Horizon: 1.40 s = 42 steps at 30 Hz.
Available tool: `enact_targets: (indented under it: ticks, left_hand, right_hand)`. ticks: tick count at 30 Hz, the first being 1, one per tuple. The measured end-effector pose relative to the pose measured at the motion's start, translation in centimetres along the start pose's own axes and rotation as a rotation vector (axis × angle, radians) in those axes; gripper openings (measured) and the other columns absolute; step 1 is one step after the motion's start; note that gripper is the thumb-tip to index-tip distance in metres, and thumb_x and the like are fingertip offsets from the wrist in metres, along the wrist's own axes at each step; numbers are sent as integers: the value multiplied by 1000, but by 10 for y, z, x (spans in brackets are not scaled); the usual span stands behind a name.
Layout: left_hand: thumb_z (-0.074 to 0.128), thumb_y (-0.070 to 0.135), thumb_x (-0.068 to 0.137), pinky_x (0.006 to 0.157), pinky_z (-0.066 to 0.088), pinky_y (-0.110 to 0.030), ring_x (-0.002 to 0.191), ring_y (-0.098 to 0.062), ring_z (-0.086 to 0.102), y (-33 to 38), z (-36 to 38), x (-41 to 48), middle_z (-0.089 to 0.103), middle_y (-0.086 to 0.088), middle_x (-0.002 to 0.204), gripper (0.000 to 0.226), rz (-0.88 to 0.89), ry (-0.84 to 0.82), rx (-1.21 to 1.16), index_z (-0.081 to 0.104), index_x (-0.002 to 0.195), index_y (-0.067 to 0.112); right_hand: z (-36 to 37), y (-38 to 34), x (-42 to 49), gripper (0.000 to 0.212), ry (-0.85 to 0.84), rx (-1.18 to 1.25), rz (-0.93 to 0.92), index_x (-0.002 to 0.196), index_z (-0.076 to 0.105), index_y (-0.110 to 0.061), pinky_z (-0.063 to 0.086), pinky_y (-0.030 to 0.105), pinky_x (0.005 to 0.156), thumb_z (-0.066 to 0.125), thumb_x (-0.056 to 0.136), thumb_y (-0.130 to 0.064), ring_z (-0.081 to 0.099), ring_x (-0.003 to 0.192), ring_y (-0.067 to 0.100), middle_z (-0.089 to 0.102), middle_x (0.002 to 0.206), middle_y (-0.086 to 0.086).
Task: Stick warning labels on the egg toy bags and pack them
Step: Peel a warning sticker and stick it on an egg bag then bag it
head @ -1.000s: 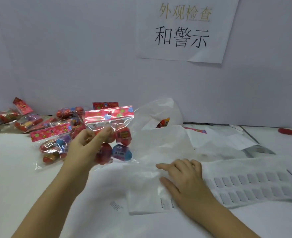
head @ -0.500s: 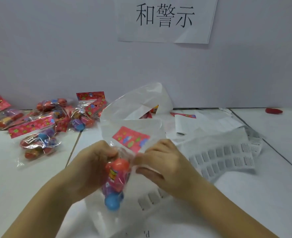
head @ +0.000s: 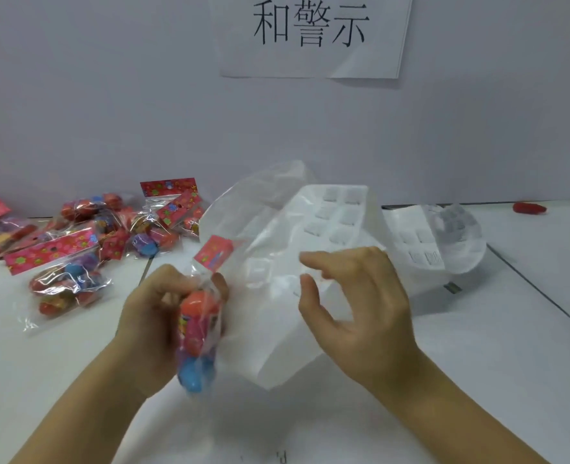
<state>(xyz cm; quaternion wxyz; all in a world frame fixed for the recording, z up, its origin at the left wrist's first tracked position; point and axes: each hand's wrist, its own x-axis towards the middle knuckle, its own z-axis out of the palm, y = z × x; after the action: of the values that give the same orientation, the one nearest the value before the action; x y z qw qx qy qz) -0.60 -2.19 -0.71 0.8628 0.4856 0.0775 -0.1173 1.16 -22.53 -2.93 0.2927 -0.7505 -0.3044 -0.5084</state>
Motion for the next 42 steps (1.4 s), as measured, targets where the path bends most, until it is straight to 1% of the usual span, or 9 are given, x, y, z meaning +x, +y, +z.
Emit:
enact_targets:
  ticks: [4,7,12,20,24,29,32,36,42]
  left_hand:
    - [77,33,31,49,51,-12,41,-6,57,1,9,-8,58,4,45,23,170,66,-41,62,37,16]
    - [54,29,39,36,37,-7,30,-5,46,-5,21,-13,46,6,34,15,227,83,110,52,27,20]
    - [65,21,17,37,42,-13,35,-9,54,-17,20,-11,53,0,41,19,203,92,146,59,35,16]
    - [67,35,64,62,49,-35,82,-26,66,-25,12,14,74,-4,81,16,277,167,313,79,74,30]
    - [52,38,96,54,57,-34,74,-26,73,-15,2,18,75,-5,85,24,325,357,96,70,92,23]
    - [71,39,72,43,54,-29,58,-22,72,-3,-14,15,76,-10,87,79,466,408,253,40,143,24]
    - [67,34,75,50,58,-34,66,-21,74,-2,-12,11,71,-11,100,66,613,433,509,39,130,58]
    - [67,46,79,57,57,-24,68,-6,66,-10,8,1,63,-11,107,11,506,216,595,73,88,44]
    - [71,51,73,69,58,-31,95,-23,73,-24,22,-9,76,-4,106,50,273,-34,389,73,113,21]
  right_hand:
    - [-7,-22,7,33,-343,140,625,97,41,-46,45,24,55,57,72,-61,52,61,8,55,66,-11]
    - [-4,-23,12,52,-332,796,1102,106,42,-43,54,28,56,71,63,-45,66,65,10,68,84,-2]
    - [-7,-20,20,52,-33,1039,1110,112,50,-24,54,24,57,72,65,-32,72,74,18,74,85,5]
    - [-2,-9,10,25,-9,810,1174,101,64,-25,58,34,74,65,86,-5,71,87,17,75,92,-3]
    - [-7,7,16,20,-28,794,1138,94,72,-20,56,41,88,61,90,-4,70,92,17,75,94,-1]
    - [-7,12,18,34,-143,963,1079,111,63,-25,55,22,77,70,82,-10,71,92,12,75,97,-2]
    - [-8,13,20,39,-242,1112,1096,112,65,-27,57,30,78,73,76,-13,71,92,22,75,98,6]
    - [-6,8,16,53,-426,1160,1095,125,58,-19,53,42,93,72,74,-15,69,97,28,73,104,13]
    - [-3,0,13,45,-514,1153,1103,111,63,-23,56,43,79,80,70,-21,71,81,31,74,92,17]
